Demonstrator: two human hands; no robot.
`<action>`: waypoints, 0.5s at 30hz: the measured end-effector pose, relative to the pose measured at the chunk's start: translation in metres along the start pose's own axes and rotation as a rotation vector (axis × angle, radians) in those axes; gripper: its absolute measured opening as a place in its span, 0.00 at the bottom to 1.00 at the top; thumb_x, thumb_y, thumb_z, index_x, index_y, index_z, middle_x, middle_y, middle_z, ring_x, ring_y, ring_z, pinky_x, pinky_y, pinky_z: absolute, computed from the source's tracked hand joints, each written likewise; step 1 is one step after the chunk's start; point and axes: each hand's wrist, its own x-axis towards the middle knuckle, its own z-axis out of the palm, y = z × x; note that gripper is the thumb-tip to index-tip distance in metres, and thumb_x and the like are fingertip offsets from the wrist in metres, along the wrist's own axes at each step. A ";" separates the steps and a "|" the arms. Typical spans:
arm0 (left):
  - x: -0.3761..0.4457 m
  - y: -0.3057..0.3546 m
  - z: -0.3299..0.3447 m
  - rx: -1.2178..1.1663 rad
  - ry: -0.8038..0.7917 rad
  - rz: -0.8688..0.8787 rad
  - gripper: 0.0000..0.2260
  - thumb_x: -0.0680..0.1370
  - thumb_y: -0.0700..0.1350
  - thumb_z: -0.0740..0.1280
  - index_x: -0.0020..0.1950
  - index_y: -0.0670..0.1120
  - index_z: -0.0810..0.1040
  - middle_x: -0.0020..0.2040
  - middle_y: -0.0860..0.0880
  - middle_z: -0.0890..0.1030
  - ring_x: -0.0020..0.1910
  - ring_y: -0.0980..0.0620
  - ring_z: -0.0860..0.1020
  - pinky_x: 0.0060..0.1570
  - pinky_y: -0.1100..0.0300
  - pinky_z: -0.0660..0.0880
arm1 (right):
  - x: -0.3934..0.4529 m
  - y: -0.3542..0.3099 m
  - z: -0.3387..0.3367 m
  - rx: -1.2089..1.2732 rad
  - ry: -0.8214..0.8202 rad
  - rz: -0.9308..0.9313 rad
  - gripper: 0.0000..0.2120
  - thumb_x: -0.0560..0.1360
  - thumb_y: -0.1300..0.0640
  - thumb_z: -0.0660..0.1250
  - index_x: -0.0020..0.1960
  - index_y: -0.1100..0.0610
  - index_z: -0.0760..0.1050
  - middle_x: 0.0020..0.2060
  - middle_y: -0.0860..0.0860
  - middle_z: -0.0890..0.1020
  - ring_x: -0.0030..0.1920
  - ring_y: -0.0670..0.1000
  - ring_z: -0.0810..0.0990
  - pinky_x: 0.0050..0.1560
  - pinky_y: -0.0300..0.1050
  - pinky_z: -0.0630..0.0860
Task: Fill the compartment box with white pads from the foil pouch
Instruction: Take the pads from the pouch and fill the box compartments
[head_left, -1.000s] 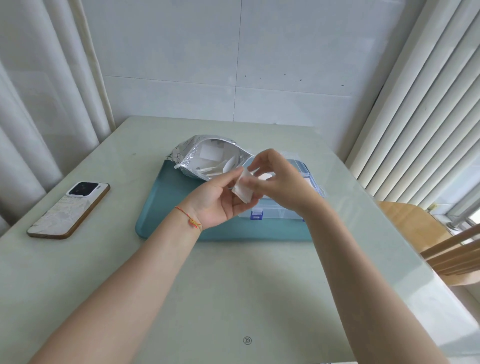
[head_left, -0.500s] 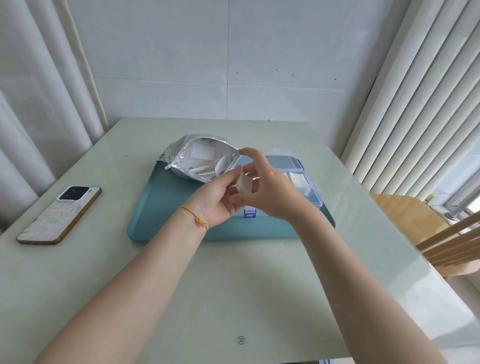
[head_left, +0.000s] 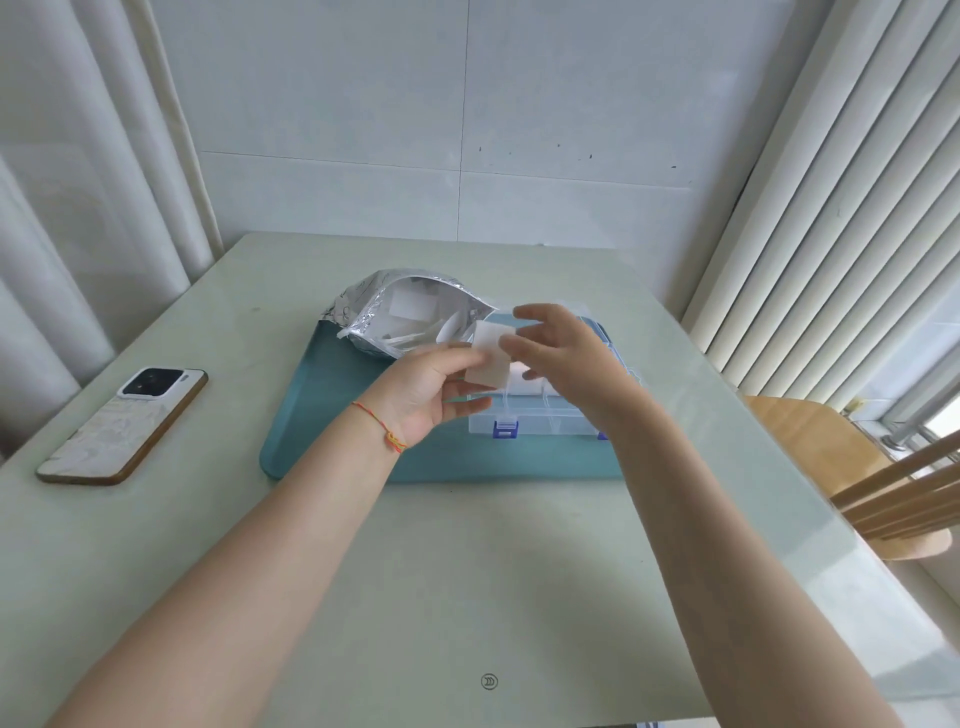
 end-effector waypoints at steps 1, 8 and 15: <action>0.001 0.000 -0.002 0.027 0.011 0.000 0.08 0.77 0.40 0.68 0.57 0.43 0.79 0.49 0.43 0.82 0.43 0.49 0.82 0.40 0.58 0.81 | 0.001 0.001 -0.001 0.042 -0.002 0.043 0.20 0.76 0.55 0.71 0.66 0.55 0.71 0.48 0.51 0.84 0.49 0.48 0.83 0.47 0.42 0.78; 0.007 -0.004 -0.012 0.361 0.233 0.054 0.05 0.74 0.44 0.74 0.46 0.46 0.79 0.38 0.51 0.80 0.34 0.55 0.76 0.28 0.65 0.72 | 0.011 0.006 0.007 -0.081 0.093 0.146 0.09 0.73 0.60 0.72 0.44 0.52 0.71 0.37 0.53 0.83 0.31 0.46 0.74 0.29 0.37 0.66; 0.012 -0.008 -0.015 0.685 0.258 0.031 0.03 0.73 0.40 0.71 0.42 0.44 0.77 0.35 0.48 0.82 0.27 0.53 0.77 0.22 0.66 0.68 | 0.024 0.009 0.018 -0.406 -0.099 0.240 0.04 0.71 0.63 0.73 0.45 0.56 0.83 0.30 0.50 0.76 0.32 0.50 0.72 0.27 0.35 0.67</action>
